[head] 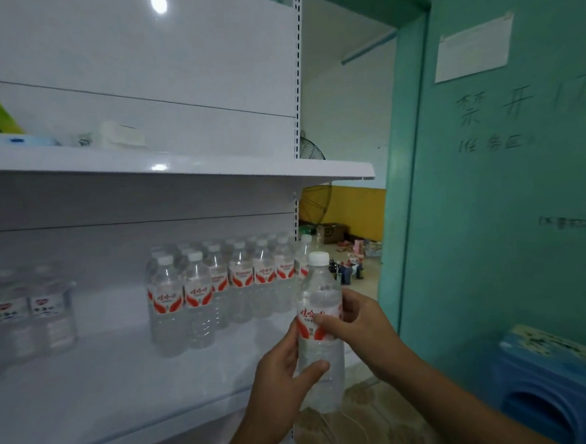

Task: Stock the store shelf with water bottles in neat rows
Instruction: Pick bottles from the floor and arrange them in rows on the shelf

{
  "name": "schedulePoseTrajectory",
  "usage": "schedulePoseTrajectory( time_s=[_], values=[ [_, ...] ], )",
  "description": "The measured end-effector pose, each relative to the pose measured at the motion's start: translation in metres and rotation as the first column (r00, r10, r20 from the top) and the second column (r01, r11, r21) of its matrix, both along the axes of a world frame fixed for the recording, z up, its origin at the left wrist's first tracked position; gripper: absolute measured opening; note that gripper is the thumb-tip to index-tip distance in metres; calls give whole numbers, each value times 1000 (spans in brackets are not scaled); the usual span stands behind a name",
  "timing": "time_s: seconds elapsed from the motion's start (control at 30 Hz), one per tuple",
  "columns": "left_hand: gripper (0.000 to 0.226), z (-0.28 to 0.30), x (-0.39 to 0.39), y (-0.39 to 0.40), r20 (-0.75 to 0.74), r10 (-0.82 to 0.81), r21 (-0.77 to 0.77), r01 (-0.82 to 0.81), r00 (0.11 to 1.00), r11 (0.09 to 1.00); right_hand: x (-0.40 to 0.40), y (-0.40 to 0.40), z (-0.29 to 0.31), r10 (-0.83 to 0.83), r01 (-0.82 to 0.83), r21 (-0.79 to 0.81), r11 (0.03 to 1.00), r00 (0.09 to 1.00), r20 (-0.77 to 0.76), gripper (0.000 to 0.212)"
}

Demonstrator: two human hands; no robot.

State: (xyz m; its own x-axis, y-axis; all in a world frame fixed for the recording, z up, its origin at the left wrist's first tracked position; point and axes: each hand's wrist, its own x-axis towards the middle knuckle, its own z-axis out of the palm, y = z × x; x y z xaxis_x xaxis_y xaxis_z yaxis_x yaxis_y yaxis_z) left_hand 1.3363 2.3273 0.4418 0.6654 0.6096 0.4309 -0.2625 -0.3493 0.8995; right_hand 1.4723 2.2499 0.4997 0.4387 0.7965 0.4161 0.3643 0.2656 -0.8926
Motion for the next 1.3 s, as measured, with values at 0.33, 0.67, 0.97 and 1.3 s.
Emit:
schedulePoseTrajectory(
  time_s=[0.33,0.67,0.97,1.3],
  values=[
    [80,-6,-7,93,-31,259,53,-257,965,965,8,116,5,205,-204,-71,976,979,3,37],
    [71,-21,2,187,-79,475,225,-448,877,865,32,235,-21,329,-331,-104,938,944,-42,46],
    [79,-32,17,215,-177,512,278,-456,840,845,45,302,-55,292,-295,-86,952,955,-52,46],
    [88,-79,-23,148,-721,336,381,-58,606,923,30,312,-60,193,-192,-83,978,981,10,53]
  ],
)
